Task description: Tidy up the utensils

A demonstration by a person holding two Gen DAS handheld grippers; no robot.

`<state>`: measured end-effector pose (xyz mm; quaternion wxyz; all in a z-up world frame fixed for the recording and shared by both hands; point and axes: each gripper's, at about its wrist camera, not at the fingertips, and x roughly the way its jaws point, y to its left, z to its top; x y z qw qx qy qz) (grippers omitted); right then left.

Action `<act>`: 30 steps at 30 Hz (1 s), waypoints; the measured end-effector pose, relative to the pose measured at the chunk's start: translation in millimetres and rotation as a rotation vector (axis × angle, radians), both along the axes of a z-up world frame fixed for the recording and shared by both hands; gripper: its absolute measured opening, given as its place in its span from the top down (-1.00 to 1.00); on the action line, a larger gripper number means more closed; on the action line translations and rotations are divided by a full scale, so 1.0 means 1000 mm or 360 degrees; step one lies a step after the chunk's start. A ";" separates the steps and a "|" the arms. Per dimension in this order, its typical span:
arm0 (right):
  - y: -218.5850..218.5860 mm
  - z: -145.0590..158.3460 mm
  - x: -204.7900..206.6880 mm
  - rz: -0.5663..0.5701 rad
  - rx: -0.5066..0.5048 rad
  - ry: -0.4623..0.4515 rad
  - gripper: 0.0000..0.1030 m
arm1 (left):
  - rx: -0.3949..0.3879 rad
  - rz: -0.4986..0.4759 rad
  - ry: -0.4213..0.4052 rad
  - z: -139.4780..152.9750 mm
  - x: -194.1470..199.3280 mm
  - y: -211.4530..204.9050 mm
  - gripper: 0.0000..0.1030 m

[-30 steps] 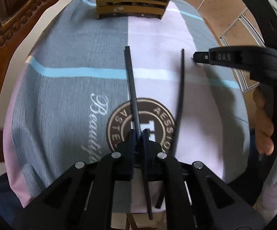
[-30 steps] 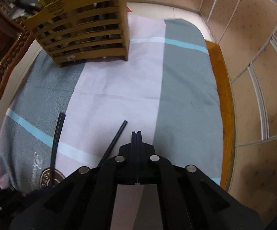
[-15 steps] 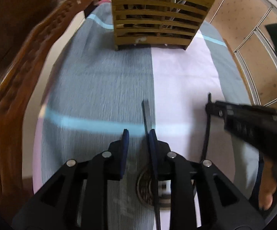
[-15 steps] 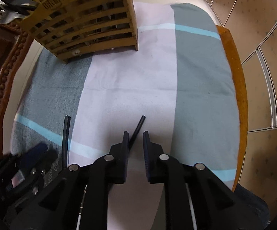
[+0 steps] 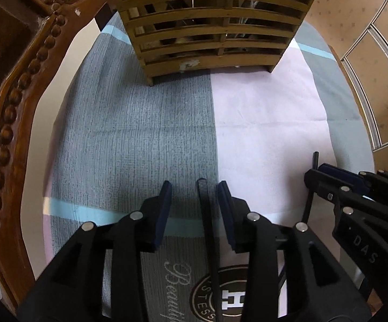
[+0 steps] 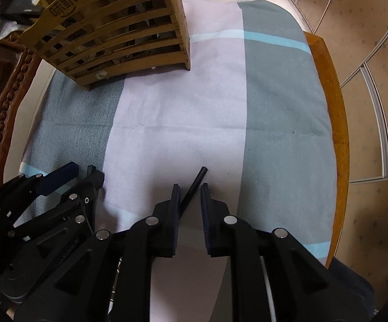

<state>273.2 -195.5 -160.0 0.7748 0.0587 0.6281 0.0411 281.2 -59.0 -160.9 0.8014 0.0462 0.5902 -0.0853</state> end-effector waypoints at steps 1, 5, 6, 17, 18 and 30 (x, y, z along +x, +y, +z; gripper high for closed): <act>-0.001 0.002 -0.006 -0.0004 0.0011 0.0004 0.65 | -0.0002 0.0001 -0.0004 0.000 -0.001 0.000 0.30; -0.002 0.004 -0.009 -0.0016 0.0049 0.0022 0.53 | 0.0000 -0.0003 -0.0019 0.001 -0.007 -0.004 0.30; -0.002 0.004 -0.009 -0.0016 0.0053 0.0026 0.52 | 0.0000 -0.0003 -0.0022 0.001 -0.009 -0.005 0.30; 0.017 0.005 -0.006 0.0061 -0.0060 -0.0064 0.76 | -0.0056 0.0013 -0.0021 0.004 -0.016 0.000 0.82; 0.018 0.005 -0.006 0.0078 -0.0033 -0.0060 0.76 | -0.0070 0.0022 -0.0020 0.004 -0.018 0.002 0.82; 0.053 0.006 -0.026 0.0475 -0.0389 -0.0126 0.76 | -0.0142 0.0214 -0.0143 0.004 -0.070 0.018 0.83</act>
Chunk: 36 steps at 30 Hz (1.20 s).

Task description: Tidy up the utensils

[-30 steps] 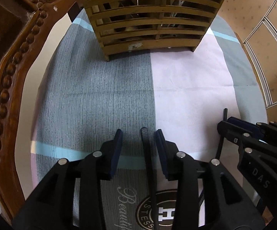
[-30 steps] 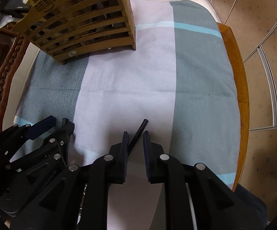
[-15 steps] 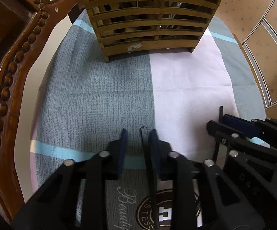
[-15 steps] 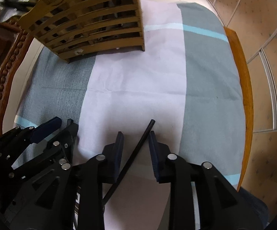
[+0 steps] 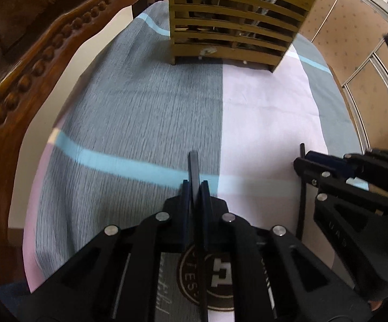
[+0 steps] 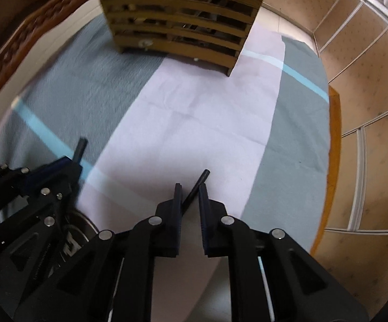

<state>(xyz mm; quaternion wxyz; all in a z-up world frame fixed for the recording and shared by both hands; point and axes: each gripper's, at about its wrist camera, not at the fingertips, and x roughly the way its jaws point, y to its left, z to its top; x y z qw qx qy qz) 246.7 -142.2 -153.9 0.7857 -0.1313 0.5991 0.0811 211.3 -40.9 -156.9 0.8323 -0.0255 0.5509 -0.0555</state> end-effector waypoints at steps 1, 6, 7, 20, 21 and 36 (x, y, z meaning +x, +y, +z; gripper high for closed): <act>0.003 0.000 -0.002 0.0008 -0.0029 0.0001 0.76 | -0.0010 0.0000 -0.0017 0.001 -0.004 0.001 0.83; 0.006 -0.009 -0.011 -0.0056 -0.0066 0.0005 0.76 | -0.0069 -0.0028 -0.0066 -0.005 -0.018 0.005 0.83; 0.003 -0.010 -0.009 -0.0092 -0.0065 0.0002 0.76 | -0.0087 -0.0033 -0.0072 -0.005 -0.021 0.009 0.83; -0.067 -0.002 0.011 -0.0588 -0.0149 -0.0126 0.82 | -0.0181 -0.0041 -0.0122 -0.007 -0.035 0.031 0.82; -0.078 -0.002 0.013 -0.0635 -0.0146 -0.0135 0.83 | -0.0181 -0.0041 -0.0124 -0.008 -0.035 0.033 0.82; -0.079 0.003 -0.021 -0.0482 -0.0180 -0.0160 0.55 | -0.0260 -0.0036 -0.0106 -0.007 -0.034 0.039 0.82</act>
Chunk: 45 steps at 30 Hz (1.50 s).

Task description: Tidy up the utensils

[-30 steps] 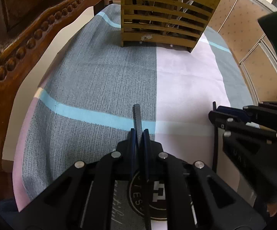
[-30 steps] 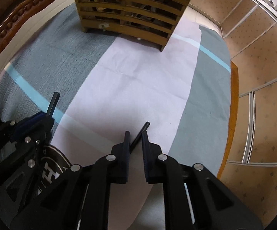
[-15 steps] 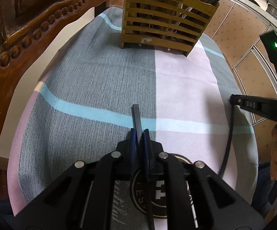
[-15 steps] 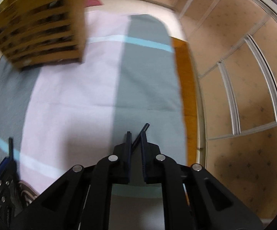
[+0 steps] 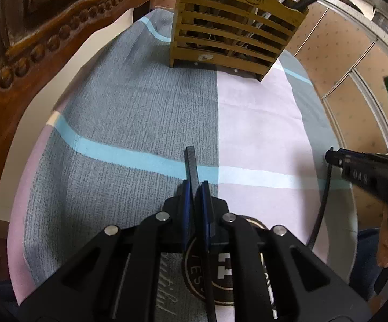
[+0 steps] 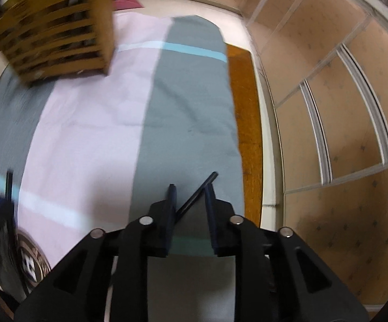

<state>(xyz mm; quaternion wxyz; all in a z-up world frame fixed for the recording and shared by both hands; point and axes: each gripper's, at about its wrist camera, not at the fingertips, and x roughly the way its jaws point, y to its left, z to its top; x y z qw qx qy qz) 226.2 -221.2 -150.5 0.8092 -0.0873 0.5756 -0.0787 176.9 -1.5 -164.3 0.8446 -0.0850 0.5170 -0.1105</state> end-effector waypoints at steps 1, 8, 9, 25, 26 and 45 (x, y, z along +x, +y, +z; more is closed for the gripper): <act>0.005 0.003 -0.003 0.0077 -0.0023 -0.0012 0.54 | -0.0009 -0.0004 0.0000 0.000 0.000 0.001 0.82; 0.044 0.011 -0.045 0.0743 -0.0229 -0.0035 0.20 | -0.0056 -0.0015 0.0021 0.000 0.002 0.005 0.82; 0.048 0.007 -0.050 0.0815 -0.0274 -0.0022 0.20 | -0.0063 -0.0014 0.0025 0.000 0.002 0.006 0.82; -0.057 -0.008 0.021 -0.0249 0.0474 0.0282 0.42 | 0.0028 -0.0030 0.0018 -0.001 0.009 -0.007 0.82; -0.057 -0.008 0.023 -0.0274 0.0458 0.0290 0.44 | 0.0022 -0.0031 0.0019 -0.001 0.010 -0.007 0.82; 0.033 0.028 0.011 0.0430 0.0283 0.0238 0.45 | -0.0172 -0.0067 0.0201 -0.007 0.034 0.009 0.80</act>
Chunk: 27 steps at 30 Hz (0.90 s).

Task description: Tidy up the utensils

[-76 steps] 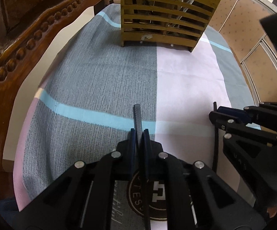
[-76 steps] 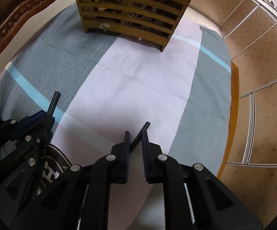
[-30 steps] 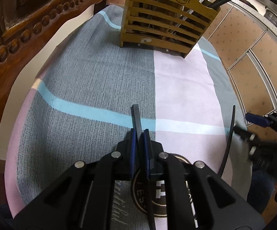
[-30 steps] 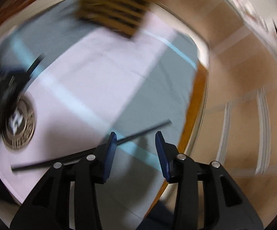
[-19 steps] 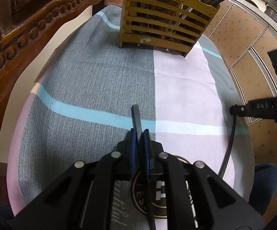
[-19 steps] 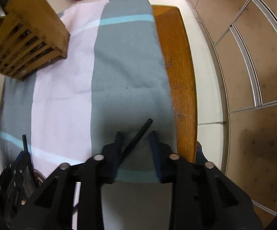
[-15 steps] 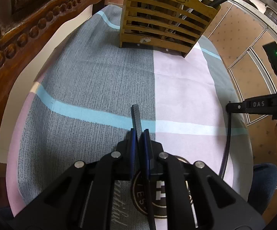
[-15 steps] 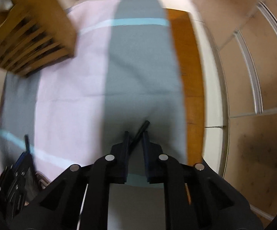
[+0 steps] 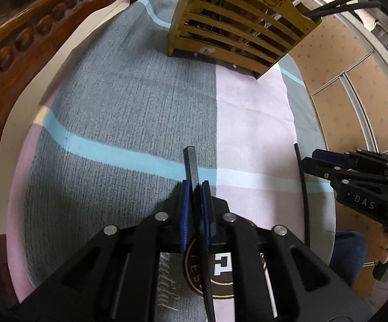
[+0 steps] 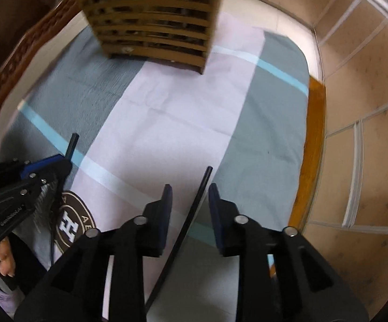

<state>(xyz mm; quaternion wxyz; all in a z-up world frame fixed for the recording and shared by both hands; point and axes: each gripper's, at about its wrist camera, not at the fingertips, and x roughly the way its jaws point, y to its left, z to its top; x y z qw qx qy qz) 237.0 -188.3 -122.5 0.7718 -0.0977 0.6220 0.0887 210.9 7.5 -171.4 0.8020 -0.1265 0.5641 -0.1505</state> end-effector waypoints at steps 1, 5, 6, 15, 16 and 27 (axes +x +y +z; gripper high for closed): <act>-0.002 -0.007 -0.005 -0.0031 0.0004 0.0018 0.45 | 0.0031 -0.0014 0.0020 0.001 0.004 -0.003 0.80; -0.017 -0.018 0.006 -0.0091 0.0041 0.0048 0.45 | 0.0168 -0.0078 0.0069 0.005 0.024 -0.023 0.52; -0.018 -0.020 0.008 -0.0111 0.0049 0.0059 0.45 | 0.0257 -0.0109 0.0064 0.006 0.030 -0.032 0.47; -0.011 -0.033 0.016 -0.0124 -0.0002 0.0094 0.45 | 0.0597 -0.0169 0.0000 0.002 0.047 -0.072 0.01; -0.010 -0.032 0.016 -0.0125 -0.0008 0.0092 0.45 | 0.0589 -0.0169 -0.0001 0.002 0.048 -0.073 0.00; -0.004 -0.041 0.011 -0.0142 -0.0035 0.0071 0.45 | 0.0571 -0.0159 -0.0041 0.002 0.049 -0.065 0.13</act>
